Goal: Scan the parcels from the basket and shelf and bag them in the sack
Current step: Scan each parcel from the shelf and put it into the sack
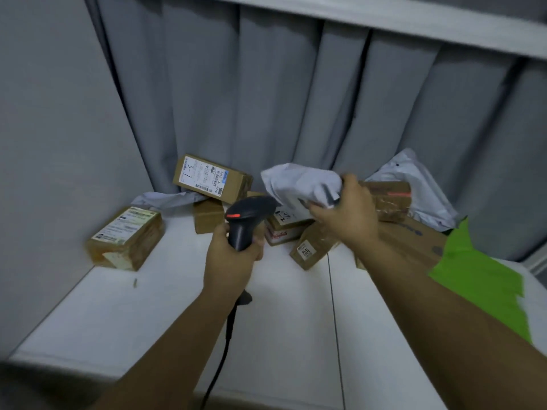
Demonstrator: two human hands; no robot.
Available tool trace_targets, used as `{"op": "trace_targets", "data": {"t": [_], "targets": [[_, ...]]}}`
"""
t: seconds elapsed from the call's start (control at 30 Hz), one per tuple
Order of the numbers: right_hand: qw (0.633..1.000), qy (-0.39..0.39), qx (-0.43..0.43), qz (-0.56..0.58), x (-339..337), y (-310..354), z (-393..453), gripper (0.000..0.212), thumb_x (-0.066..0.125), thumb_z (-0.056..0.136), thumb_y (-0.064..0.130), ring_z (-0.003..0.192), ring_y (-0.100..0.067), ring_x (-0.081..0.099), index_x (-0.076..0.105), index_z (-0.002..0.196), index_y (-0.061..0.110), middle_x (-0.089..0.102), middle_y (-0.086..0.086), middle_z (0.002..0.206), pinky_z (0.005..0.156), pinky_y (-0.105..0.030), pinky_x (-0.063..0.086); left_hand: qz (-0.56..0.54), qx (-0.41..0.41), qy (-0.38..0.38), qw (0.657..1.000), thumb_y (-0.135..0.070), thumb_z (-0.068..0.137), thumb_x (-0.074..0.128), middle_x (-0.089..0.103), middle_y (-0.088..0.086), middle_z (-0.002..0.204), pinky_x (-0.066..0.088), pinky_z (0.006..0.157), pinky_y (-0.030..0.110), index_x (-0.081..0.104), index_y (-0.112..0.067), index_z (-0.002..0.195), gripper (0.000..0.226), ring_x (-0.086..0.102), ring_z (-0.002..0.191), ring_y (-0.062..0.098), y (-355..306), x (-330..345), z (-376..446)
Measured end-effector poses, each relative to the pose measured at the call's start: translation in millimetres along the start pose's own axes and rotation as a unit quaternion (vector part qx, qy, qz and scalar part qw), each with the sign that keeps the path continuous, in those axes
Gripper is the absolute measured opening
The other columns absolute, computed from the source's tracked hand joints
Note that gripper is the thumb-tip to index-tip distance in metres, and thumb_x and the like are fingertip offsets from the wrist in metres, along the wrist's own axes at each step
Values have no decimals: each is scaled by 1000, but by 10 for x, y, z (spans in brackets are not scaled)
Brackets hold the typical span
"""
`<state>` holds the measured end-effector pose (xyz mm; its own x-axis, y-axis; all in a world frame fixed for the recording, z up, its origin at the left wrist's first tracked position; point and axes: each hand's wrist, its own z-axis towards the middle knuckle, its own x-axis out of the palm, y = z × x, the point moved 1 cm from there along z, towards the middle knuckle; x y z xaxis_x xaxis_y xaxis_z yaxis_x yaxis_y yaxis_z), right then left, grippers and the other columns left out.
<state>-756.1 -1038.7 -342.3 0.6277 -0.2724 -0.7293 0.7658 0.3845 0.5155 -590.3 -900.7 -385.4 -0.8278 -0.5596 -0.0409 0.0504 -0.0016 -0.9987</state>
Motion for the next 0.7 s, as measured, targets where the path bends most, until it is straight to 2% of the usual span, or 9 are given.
{"op": "trace_targets", "data": {"t": [0.03, 0.1, 0.17, 0.27, 0.33, 0.43, 0.5, 0.6, 0.7], "targets": [[989, 3, 83, 121, -86, 83, -171, 64, 79, 67, 47, 91, -24, 59, 48, 112, 14, 61, -4, 102, 78, -43, 52, -27, -6, -14, 1000, -5, 85, 68, 61, 0, 83, 52, 68, 33, 48, -28, 90, 31, 63, 73, 16, -69, -57, -155], [919, 14, 219, 327, -205, 243, -588, 77, 82, 60, 55, 95, -24, 65, 48, 118, 16, 65, -3, 110, 79, -47, 57, -65, -8, -48, 997, -8, 87, 67, 63, 2, 85, 51, 61, 26, 49, -24, 95, 25, 63, 67, 10, -199, -189, -472], [856, 31, 279, 434, -301, 366, -1054, 78, 82, 68, 48, 99, -23, 67, 45, 131, 19, 66, -4, 116, 80, -45, 58, -85, -10, -89, 992, -12, 88, 66, 61, 2, 85, 49, 51, 21, 48, -20, 103, 25, 58, 62, 11, -319, -319, -791], [816, 63, 309, 484, -411, 519, -1742, 80, 79, 71, 48, 100, -21, 69, 42, 137, 23, 68, -5, 118, 90, -49, 55, -113, -37, -118, 986, -16, 90, 65, 54, -1, 88, 41, 34, 15, 44, -22, 110, 30, 55, 72, 22, -431, -470, -1275], [794, 80, 340, 497, -457, 597, -2107, 70, 75, 75, 50, 98, -21, 70, 46, 134, 23, 70, -4, 115, 90, -51, 55, -117, -59, -95, 987, -19, 90, 66, 55, -3, 91, 40, 34, 14, 44, -23, 112, 31, 54, 75, 23, -453, -538, -1569], [767, 84, 365, 521, -527, 749, -2493, 50, 65, 90, 41, 103, -23, 67, 45, 133, 26, 67, -3, 121, 91, -51, 54, -111, -64, -69, 989, -19, 88, 69, 58, 0, 88, 47, 48, 22, 47, -23, 111, 32, 55, 67, 17, -359, -650, -1869], [744, 98, 363, 552, -576, 846, -2679, 47, 59, 95, 38, 106, -24, 66, 42, 137, 26, 65, -5, 125, 84, -46, 57, -116, -76, -59, 989, -18, 86, 71, 62, 2, 96, 48, 59, 26, 49, -22, 113, 35, 60, 74, 17, -279, -719, -1981], [761, 119, 359, 527, -634, 876, -2840, 45, 59, 95, 36, 105, -23, 65, 46, 135, 23, 65, -6, 124, 83, -43, 57, -108, -90, -78, 987, -20, 86, 71, 61, 1, 101, 48, 61, 24, 48, -21, 116, 38, 60, 83, 18, -245, -836, -2072], [880, 95, 268, 381, -756, 804, -2843, 49, 70, 87, 34, 106, -17, 61, 49, 130, 23, 61, 2, 120, 89, -39, 52, -89, -61, -135, 985, -21, 86, 70, 58, -9, 95, 51, 70, 28, 45, -25, 115, 38, 60, 84, 17, -284, -1023, -2060]]}}
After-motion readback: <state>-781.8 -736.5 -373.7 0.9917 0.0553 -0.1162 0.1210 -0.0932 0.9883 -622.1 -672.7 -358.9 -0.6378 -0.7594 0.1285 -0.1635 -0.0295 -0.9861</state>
